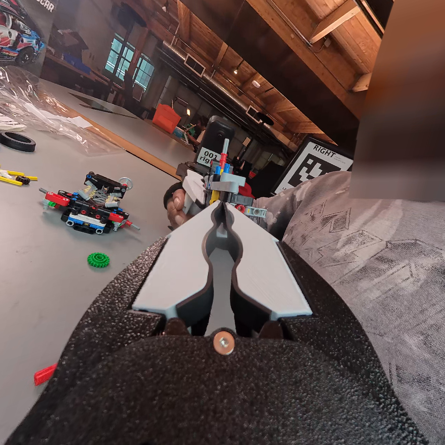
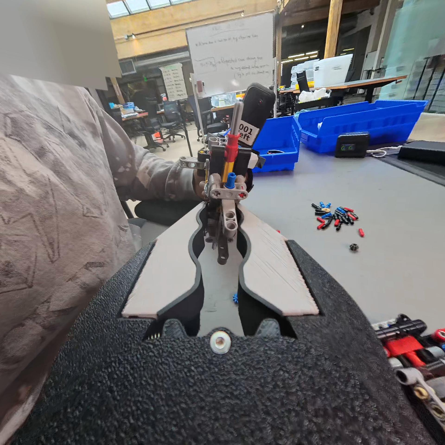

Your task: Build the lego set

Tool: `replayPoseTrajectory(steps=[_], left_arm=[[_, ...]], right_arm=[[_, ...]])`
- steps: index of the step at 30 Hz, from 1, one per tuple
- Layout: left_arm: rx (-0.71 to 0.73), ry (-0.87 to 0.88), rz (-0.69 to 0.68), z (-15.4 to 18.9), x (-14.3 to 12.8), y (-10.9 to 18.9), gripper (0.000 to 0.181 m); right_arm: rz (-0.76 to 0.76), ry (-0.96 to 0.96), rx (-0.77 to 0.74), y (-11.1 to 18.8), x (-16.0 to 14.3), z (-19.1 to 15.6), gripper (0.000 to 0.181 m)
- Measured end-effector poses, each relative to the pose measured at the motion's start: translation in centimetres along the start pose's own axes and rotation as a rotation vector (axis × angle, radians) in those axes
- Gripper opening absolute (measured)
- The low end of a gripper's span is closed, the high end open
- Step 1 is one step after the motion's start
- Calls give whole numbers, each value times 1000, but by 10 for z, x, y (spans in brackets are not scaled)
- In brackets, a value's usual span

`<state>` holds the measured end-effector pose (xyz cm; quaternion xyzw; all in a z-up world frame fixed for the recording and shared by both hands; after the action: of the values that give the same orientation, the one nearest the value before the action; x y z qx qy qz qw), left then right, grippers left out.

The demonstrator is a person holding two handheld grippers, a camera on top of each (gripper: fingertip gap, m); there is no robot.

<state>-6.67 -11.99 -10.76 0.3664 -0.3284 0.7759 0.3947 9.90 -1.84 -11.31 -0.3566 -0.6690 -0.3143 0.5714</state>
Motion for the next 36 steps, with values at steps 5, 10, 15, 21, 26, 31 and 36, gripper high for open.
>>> replayPoseTrajectory(steps=[5, 10, 15, 21, 26, 31, 36], left_arm=[[37, 34, -2, -5, -1, 1, 0], [79, 13, 17, -8, 4, 7, 24], [115, -18, 19, -8, 8, 12, 30], [173, -63, -36, -12, 5, 11, 34], [212, -96, -63, -13, 4, 10, 37], [253, -144, -98, -13, 2, 5, 40], [400, -388, -223, -13, -1, 0, 70]], right_arm=[[2, -186, 30, 2, -1, 10, 19], [3, -317, 40, 6, -4, 18, 19], [65, -419, 45, 13, -1, 26, 19], [114, -546, 65, 14, -2, 33, 18], [174, -675, 108, 17, -2, 39, 18], [208, -795, 161, 16, -3, 40, 18], [193, -932, 243, 5, -8, 33, 18]])
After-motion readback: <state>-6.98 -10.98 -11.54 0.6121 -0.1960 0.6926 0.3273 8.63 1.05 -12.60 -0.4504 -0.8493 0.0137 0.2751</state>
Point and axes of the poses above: each gripper's, where its closed fingertips meet, y back along the fingers, x out of its top, z = x × y across the jaws, the point moved 8 cm from there along y, back along the fingers, and after that the axes turned 3 degrees about -x, right-handed, at the moved point
